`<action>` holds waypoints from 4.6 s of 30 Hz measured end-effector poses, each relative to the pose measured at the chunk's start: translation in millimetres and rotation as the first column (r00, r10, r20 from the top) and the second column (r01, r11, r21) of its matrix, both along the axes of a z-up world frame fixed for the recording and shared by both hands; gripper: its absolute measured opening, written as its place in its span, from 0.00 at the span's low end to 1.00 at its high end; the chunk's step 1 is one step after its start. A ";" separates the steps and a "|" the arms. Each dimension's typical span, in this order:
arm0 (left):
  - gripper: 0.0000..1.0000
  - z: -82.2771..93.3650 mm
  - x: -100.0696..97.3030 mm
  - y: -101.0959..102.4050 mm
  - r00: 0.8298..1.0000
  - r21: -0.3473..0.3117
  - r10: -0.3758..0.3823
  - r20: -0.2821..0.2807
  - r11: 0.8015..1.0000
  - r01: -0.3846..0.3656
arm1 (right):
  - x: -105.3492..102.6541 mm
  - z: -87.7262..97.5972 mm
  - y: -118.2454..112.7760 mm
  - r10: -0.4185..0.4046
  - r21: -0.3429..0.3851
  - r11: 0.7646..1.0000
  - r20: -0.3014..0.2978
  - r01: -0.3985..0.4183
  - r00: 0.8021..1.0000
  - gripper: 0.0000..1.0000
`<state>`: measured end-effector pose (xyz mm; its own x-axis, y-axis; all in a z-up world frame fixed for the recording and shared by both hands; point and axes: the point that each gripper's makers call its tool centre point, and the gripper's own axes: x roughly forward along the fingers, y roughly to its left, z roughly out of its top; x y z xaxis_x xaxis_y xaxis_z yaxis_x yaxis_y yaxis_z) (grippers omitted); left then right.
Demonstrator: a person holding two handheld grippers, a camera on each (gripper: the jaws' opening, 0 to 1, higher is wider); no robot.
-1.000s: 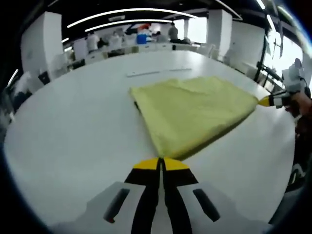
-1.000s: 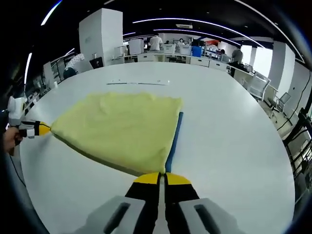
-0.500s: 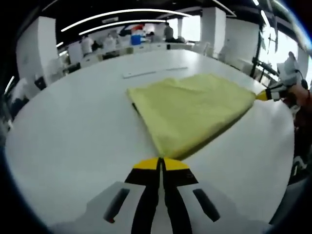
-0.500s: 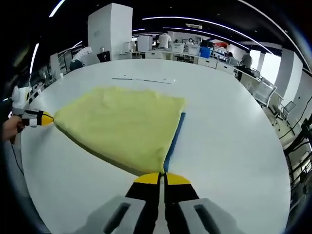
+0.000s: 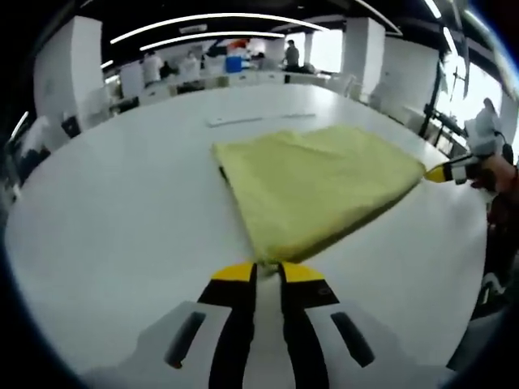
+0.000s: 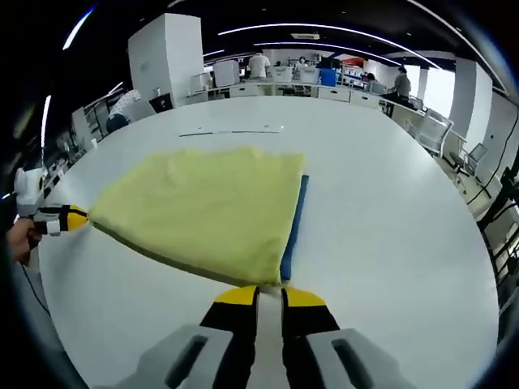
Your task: Fold the garment on the visible template until the final outline fits inside the template.
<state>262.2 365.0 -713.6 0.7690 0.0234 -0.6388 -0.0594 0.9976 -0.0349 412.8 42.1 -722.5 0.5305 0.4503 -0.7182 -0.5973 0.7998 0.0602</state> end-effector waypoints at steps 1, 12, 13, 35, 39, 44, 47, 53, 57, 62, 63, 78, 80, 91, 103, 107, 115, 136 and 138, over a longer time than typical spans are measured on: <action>0.07 -0.6 0.1 0.0 1.000 -0.001 0.004 -0.001 1.000 -0.004 | 0.2 -0.1 0.6 -0.009 0.003 1.000 0.002 0.009 1.000 0.06; 0.03 -8.7 3.2 1.6 0.996 -0.046 0.087 -0.002 0.995 -0.087 | 6.0 -2.1 2.2 -0.074 0.023 0.997 0.003 0.074 0.997 0.00; 0.01 -8.2 2.9 2.7 0.996 -0.043 0.093 0.002 0.995 -0.092 | 5.9 -2.4 1.6 -0.053 0.010 0.999 0.011 0.053 0.999 0.00; 0.01 -0.6 -0.2 8.1 0.999 -0.013 0.040 0.018 0.999 -0.040 | -0.8 2.9 -3.2 -0.005 0.017 1.000 -0.009 0.005 1.000 0.01; 0.07 0.9 1.3 5.7 0.999 -0.039 0.045 0.029 0.998 -0.044 | -2.2 2.0 1.3 -0.005 0.031 1.000 -0.018 0.006 1.000 0.03; 0.09 0.0 4.3 2.4 0.998 -0.059 0.048 0.029 0.997 -0.046 | 1.0 2.6 2.7 -0.034 0.046 0.998 -0.018 0.035 0.999 0.04; 0.09 -5.7 5.4 2.6 0.999 -0.054 0.049 0.012 0.997 -0.048 | 3.5 2.8 2.4 -0.056 0.054 0.997 -0.013 0.057 0.998 0.04; 0.02 -7.5 5.5 2.9 0.999 -0.049 0.049 0.007 0.998 -0.049 | 5.9 1.9 1.9 -0.064 0.053 0.997 0.007 0.064 0.998 0.00; 0.00 -7.4 4.7 4.7 0.999 -0.040 0.042 0.008 0.998 -0.042 | 5.6 1.6 1.1 -0.047 0.042 0.998 0.013 0.046 0.999 0.00; 0.00 -6.5 4.4 6.4 0.999 -0.023 0.032 0.010 0.999 -0.032 | 8.2 4.1 -4.0 -0.035 0.023 0.999 0.034 0.034 0.999 0.00; 0.00 -6.2 4.5 6.7 0.999 -0.019 0.031 0.011 0.999 -0.031 | 8.9 4.8 -5.3 -0.034 0.022 0.999 0.037 0.033 0.999 0.00; 0.00 -2.8 1.2 7.5 0.998 0.044 -0.055 0.015 0.998 0.054 | 5.6 -0.4 -24.8 0.072 -0.037 0.997 0.034 -0.071 0.997 0.00; 0.00 -2.9 1.4 5.3 0.997 0.039 -0.069 0.021 0.997 0.068 | 4.4 2.3 -23.4 0.061 0.013 0.998 0.019 -0.062 0.998 0.00; 0.00 -6.1 2.4 6.0 0.997 0.043 -0.075 0.006 0.996 0.074 | -3.7 2.0 -11.0 0.101 0.043 0.994 -0.008 -0.100 0.995 0.00; 0.00 -6.1 2.4 6.9 0.997 0.038 -0.082 0.003 0.996 0.082 | 5.8 6.9 0.5 0.156 0.022 0.987 0.059 -0.157 0.986 0.04; 0.00 -6.4 2.1 6.7 0.996 0.034 -0.085 0.003 0.996 0.085 | 6.9 9.2 2.8 0.169 0.031 0.985 0.065 -0.171 0.983 0.00; 0.00 -6.3 -5.7 6.4 0.995 0.037 -0.095 -0.005 0.995 0.095 | 1.4 8.3 -0.5 0.182 0.023 0.983 0.045 -0.183 0.982 0.00; 0.00 -6.9 -41.4 -2.1 0.991 0.030 -0.128 -0.040 0.991 0.130 | -30.3 6.6 -7.9 0.211 0.012 0.977 0.003 -0.211 0.978 0.00; 0.00 -8.0 -45.3 -2.7 0.991 0.028 -0.129 -0.046 0.991 0.131 | -33.8 5.8 -9.4 0.211 0.015 0.977 -0.002 -0.210 0.978 0.00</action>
<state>216.9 362.3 -721.5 0.7381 -0.0545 -0.6725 0.0701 0.9975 -0.0039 379.0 32.7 -716.8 0.4203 0.5622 -0.7123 -0.7519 0.6551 0.0734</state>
